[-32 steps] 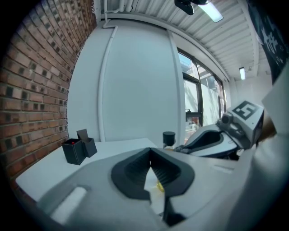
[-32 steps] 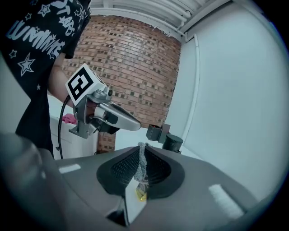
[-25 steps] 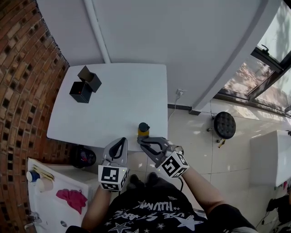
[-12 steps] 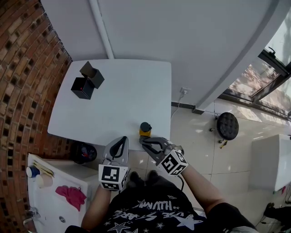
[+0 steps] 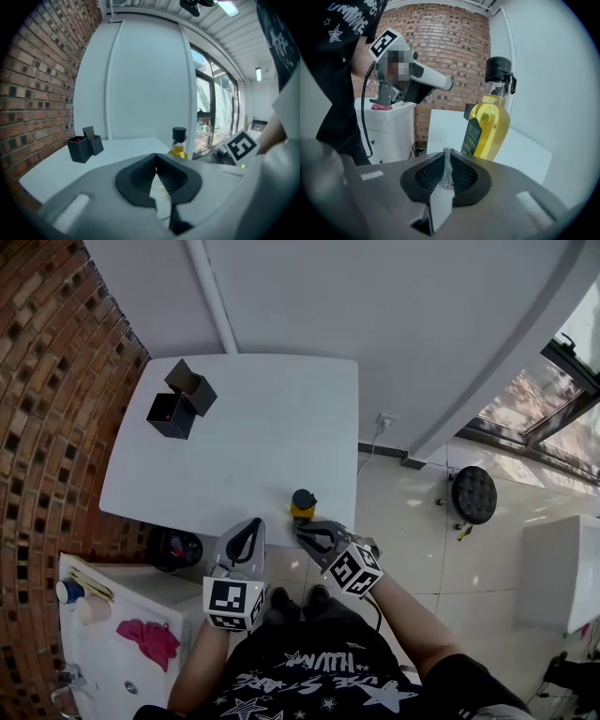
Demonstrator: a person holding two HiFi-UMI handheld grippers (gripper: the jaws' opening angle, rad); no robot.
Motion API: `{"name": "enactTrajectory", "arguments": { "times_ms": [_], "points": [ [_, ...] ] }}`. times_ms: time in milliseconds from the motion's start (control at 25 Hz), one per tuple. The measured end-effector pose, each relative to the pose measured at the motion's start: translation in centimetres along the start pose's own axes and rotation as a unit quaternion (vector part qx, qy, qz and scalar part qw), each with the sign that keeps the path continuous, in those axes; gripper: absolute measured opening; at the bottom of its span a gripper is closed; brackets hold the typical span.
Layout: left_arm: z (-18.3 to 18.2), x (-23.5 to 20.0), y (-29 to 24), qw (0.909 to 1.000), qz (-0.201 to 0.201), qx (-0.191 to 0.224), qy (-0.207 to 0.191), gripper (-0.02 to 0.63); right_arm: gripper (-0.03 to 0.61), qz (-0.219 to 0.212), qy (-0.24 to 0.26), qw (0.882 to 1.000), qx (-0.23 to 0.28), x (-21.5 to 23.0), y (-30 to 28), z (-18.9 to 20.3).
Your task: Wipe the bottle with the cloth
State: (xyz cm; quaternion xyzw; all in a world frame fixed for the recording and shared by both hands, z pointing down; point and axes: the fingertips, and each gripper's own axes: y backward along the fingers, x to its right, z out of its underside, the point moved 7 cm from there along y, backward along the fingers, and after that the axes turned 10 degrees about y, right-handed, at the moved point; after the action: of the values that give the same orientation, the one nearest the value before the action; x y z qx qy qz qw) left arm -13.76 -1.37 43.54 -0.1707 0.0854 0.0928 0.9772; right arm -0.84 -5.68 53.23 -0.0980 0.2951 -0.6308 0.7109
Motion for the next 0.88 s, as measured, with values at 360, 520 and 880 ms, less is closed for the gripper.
{"name": "enactTrajectory", "arguments": {
  "times_ms": [360,520,880],
  "points": [
    [0.0,0.1,-0.4,0.9998,0.017,0.004,-0.012,0.003,0.037,0.046,-0.072,0.996,0.033,-0.3,4.2,-0.8],
    [0.1,0.0,-0.8,0.9998,0.012,0.011,-0.014,0.003,0.037,0.169,-0.192,0.964,0.067,1.2,8.8,-0.7],
    [1.4,1.2,-1.9,0.9996,0.025,-0.002,-0.016,0.027,0.037,0.270,-0.352,0.886,0.131,4.2,7.4,-3.1]
  ]
}}
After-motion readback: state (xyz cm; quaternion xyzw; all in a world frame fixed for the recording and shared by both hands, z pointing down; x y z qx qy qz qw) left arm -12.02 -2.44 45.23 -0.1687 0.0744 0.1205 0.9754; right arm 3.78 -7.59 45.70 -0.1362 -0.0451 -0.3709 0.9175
